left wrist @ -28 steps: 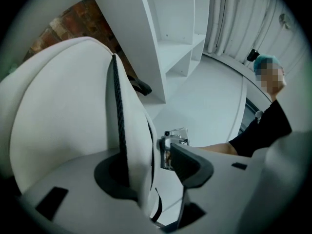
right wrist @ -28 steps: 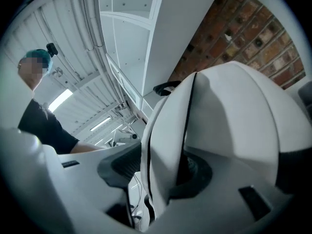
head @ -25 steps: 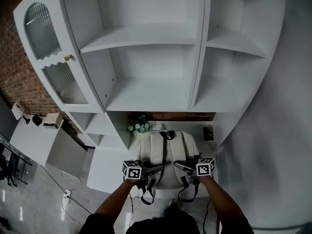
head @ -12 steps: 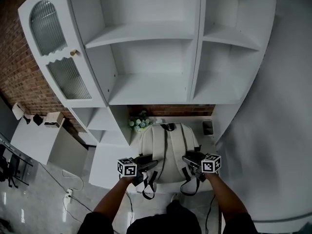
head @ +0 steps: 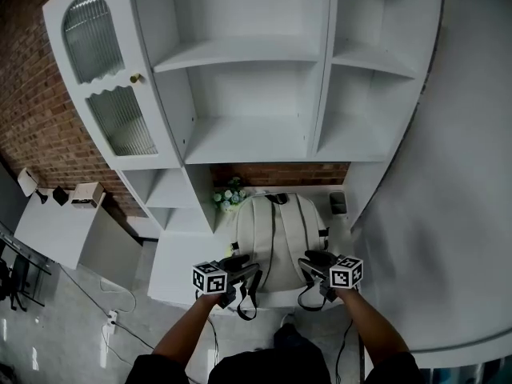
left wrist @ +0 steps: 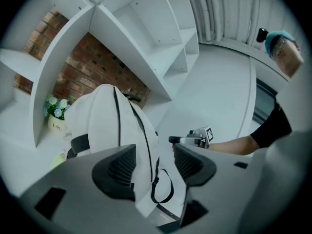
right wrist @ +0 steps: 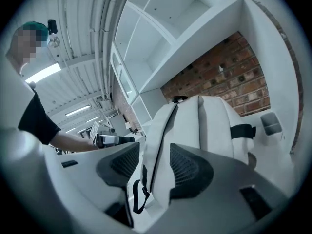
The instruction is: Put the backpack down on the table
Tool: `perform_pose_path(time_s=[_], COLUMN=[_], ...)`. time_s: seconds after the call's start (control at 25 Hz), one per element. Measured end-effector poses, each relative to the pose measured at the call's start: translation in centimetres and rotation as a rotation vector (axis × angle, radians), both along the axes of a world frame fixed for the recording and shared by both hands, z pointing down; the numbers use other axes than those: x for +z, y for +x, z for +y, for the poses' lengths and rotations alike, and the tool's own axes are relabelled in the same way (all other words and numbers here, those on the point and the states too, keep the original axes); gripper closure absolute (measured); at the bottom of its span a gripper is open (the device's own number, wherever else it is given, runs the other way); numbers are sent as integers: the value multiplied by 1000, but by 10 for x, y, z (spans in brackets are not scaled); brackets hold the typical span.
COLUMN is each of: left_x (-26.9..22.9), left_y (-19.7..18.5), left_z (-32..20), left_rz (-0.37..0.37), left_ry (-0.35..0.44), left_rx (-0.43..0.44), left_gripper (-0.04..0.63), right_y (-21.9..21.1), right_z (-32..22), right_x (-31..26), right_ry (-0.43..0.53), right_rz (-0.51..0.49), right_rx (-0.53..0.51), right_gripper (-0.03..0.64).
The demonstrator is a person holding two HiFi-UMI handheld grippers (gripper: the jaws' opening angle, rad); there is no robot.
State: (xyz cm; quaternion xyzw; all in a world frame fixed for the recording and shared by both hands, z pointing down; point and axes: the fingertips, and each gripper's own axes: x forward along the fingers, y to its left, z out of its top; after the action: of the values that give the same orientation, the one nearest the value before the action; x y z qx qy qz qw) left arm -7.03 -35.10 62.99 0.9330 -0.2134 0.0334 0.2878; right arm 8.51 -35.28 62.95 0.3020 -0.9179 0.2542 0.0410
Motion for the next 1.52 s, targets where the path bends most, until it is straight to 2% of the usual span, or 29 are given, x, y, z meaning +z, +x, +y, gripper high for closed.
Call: perform_pose_path(time_s=[0.12,0.24,0.28,0.36,0.52,0.6,0.76,0.96,1.08,1.24,1.4,1.52], left_x=[-11,-11,-10,-13,-30,-37,-42,-60,-71,-85,-89,-84], left_y=[1,-3,-5,-7,-4,-3,3,15,21,28,36,43], left_z=[23,41,46,58,87,102,129,177,205,239,279,308], left_rz=[21,-15,-32,-36,44,67,47,-10,-53,-125,-125,-155], left_ry=[30,37,38,39,54,67,118,207,255,359,348,356], left_rx=[-22,-73,-92,-113,-123,-147,-207,-264,-333,-410,-484,-524], left_gripper=[339,345,375,492,578,578,578,578,578,578,578,578], right_y=[-11,-23,-26,-29,-34,-41,-47,-35,-29,-39,-38,-35], right_z=[17,38,46,59,86,104,139,178,209,244,282,312], right_x=[-15,-35,-41,-50,-58,-61,-86,-92,-92,-86,-82,-79], right_ry=[41,69,81,96,85,101,242,251,250,260,291,284], right_rz=[-15,-64,-70,-66,-20,31,38,97,102,145,254,266], right_rx=[58,121,143,201,301,319,350,486,562,537,537,527], right_gripper=[417,461,495,555,592,592,598,598,598,598,598,598])
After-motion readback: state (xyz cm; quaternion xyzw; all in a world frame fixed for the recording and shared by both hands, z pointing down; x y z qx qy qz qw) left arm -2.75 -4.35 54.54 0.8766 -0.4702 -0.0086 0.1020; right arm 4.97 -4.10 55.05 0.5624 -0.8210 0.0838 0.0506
